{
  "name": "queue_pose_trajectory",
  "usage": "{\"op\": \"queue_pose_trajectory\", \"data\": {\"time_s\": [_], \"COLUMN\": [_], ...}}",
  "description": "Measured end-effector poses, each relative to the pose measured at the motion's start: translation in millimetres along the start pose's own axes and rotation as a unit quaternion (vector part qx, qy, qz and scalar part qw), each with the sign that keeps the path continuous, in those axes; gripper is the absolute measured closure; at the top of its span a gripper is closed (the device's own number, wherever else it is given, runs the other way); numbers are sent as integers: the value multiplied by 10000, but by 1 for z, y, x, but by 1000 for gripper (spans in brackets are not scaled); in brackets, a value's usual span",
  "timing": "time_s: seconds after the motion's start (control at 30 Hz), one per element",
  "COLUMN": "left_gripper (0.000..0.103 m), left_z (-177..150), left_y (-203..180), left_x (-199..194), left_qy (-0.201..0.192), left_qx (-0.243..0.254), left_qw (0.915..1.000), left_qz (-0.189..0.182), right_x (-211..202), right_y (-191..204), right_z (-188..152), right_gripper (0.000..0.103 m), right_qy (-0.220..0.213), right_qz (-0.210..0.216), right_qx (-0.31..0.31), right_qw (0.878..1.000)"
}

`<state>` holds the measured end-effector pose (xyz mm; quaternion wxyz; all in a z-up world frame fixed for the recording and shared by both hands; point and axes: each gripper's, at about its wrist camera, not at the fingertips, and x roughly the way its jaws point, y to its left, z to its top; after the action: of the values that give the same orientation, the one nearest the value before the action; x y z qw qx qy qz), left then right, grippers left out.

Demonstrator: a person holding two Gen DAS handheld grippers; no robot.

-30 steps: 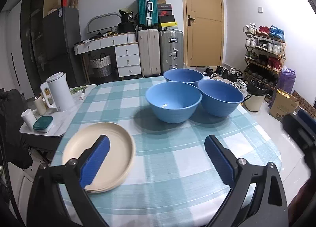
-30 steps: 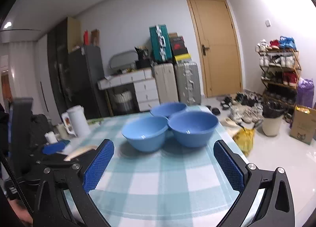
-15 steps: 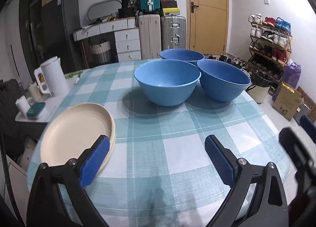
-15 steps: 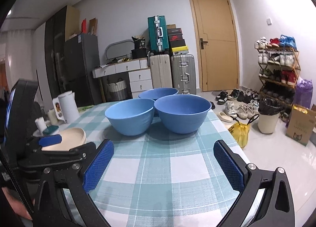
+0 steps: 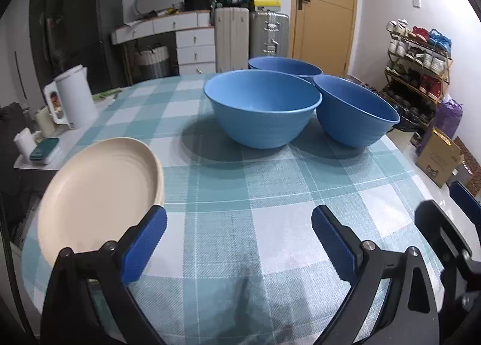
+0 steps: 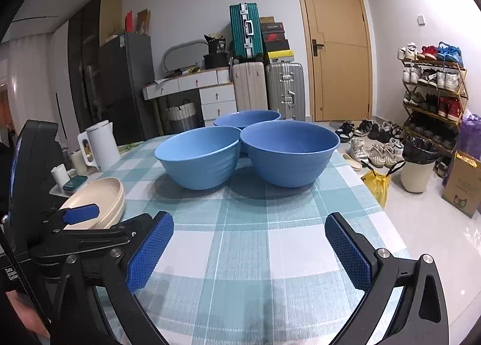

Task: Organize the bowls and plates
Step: 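Withdraw both tools up and away from the plate stack, then move the right tool to a blue bowl and close on its rim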

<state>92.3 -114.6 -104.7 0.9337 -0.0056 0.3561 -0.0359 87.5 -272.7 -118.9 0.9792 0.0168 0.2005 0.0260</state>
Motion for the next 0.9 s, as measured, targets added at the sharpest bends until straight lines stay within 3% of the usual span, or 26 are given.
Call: {"op": "queue_pose_trajectory", "data": {"time_s": [0.23, 0.27, 0.33, 0.43, 0.57, 0.67, 0.77, 0.83, 0.9], "left_gripper": [5, 5, 5, 0, 0, 0, 0, 0, 0], "left_z": [12, 13, 12, 10, 14, 20, 23, 25, 24], "left_y": [8, 7, -3, -14, -20, -19, -21, -24, -26], "left_x": [22, 20, 2, -9, 6, 17, 18, 18, 21], "left_qy": [131, 0, -733, -1272, -921, -547, -544, -514, -419], "left_qx": [-195, -173, 168, 530, 527, 370, 404, 435, 449], "left_qw": [9994, 9997, 9970, 9904, 9939, 9964, 9960, 9959, 9959], "left_qz": [-250, -181, 174, 135, -294, -531, -581, -597, -668], "right_x": [25, 29, 35, 51, 81, 109, 138, 154, 169], "right_y": [-17, -25, -43, -64, -91, -113, -137, -156, -181], "right_z": [34, 44, 64, 89, 116, 124, 130, 130, 123], "right_gripper": [0, 0, 0, 0, 0, 0, 0, 0, 1], "right_qy": [101, 123, 121, 193, 470, 908, 1294, 1507, 1520], "right_qz": [-42, 28, 199, 166, -144, -178, -301, -82, 372], "right_qx": [65, 214, 569, 900, 1270, 1562, 1793, 2202, 2932], "right_qw": [9999, 9997, 9981, 9956, 9907, 9834, 9748, 9637, 9432]}}
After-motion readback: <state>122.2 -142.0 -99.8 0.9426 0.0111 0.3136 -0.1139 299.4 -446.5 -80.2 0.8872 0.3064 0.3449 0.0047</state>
